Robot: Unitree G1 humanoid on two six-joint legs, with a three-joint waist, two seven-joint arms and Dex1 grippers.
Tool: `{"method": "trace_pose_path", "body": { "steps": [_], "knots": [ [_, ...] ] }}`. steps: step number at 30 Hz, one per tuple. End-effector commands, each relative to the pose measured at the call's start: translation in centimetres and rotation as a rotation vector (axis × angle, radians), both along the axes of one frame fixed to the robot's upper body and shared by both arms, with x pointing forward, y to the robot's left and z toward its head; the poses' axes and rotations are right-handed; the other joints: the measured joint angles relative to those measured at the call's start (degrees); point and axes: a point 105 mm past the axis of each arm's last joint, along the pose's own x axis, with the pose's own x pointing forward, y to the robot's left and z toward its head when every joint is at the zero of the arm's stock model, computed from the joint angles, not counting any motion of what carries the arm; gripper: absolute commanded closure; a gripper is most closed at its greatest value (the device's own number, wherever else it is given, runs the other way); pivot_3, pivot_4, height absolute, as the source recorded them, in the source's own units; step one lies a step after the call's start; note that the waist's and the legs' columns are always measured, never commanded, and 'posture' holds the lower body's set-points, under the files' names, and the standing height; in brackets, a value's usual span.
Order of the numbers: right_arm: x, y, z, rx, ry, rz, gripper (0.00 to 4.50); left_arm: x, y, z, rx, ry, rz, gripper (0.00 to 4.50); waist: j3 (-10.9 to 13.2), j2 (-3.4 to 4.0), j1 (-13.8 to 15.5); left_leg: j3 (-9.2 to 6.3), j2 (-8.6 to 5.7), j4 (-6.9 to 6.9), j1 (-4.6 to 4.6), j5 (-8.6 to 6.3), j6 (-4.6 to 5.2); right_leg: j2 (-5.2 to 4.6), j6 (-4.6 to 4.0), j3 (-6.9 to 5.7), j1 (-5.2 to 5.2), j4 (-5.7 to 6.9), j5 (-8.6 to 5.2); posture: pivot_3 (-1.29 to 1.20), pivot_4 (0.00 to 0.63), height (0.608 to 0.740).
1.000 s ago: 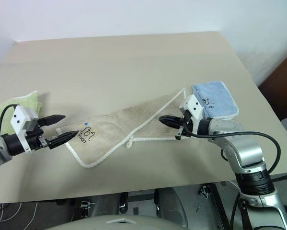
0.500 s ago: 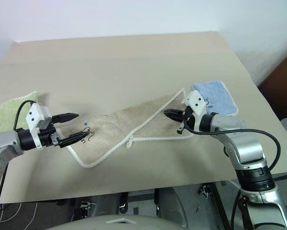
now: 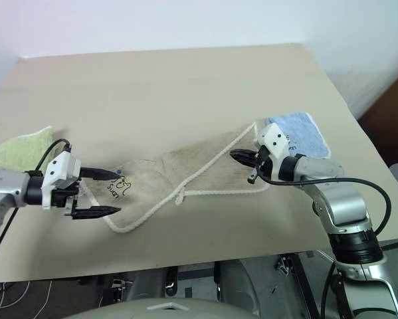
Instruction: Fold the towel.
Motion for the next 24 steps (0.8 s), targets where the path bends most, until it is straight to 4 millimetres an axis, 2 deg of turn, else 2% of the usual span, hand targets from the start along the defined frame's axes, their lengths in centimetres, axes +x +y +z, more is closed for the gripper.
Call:
{"method": "trace_pose_path", "body": {
  "steps": [1,5,13,16,21,24],
  "knots": [
    [0.2,0.4,1.4,0.008,-0.063,0.020,4.50,-0.6,0.4,0.0,0.115,0.014,-0.154,0.02,0.0,0.01,0.0,0.03,-0.01,0.00,0.00,0.00,0.00,-0.01,0.00,0.02,0.00,0.00,0.00,0.00,0.150,0.740],
    [-0.1,0.7,1.2,0.024,-0.064,0.014,4.50,-0.1,-0.2,-0.5,0.190,-0.035,-0.255,0.02,0.0,0.01,0.1,0.10,-0.01,-0.02,-0.03,-0.01,0.02,0.00,0.16,0.03,-0.02,-0.01,0.09,0.00,0.150,0.740],
    [-0.8,0.8,1.1,0.037,-0.061,0.001,4.50,-0.7,-2.1,-2.6,0.280,-0.086,-0.436,0.02,0.0,0.01,0.1,0.29,-0.01,0.03,-0.06,-0.01,0.03,0.08,0.22,0.04,-0.05,0.01,0.11,0.00,0.150,0.740],
    [-0.9,0.8,1.0,0.038,-0.057,-0.001,4.50,-0.9,-2.4,-3.0,0.292,-0.098,-0.471,0.02,0.0,0.01,0.0,0.28,-0.01,0.11,-0.06,-0.01,0.03,0.10,0.22,0.04,-0.03,0.02,0.11,0.00,0.150,0.740],
    [-1.3,1.1,0.9,0.043,-0.047,0.006,4.50,-0.4,-2.3,-4.8,0.371,-0.136,-0.484,0.02,0.0,0.02,0.1,0.28,-0.02,0.18,-0.08,-0.01,0.03,0.11,0.24,0.04,-0.01,0.02,0.12,0.00,0.150,0.740],
    [-1.4,1.2,0.9,0.046,-0.043,0.009,4.50,-0.3,-2.1,-5.5,0.399,-0.143,-0.484,0.60,0.0,0.02,0.1,0.29,-0.01,0.23,-0.07,-0.02,0.05,0.10,0.27,0.05,0.03,0.02,0.14,0.00,0.150,0.740]
  ]
}}
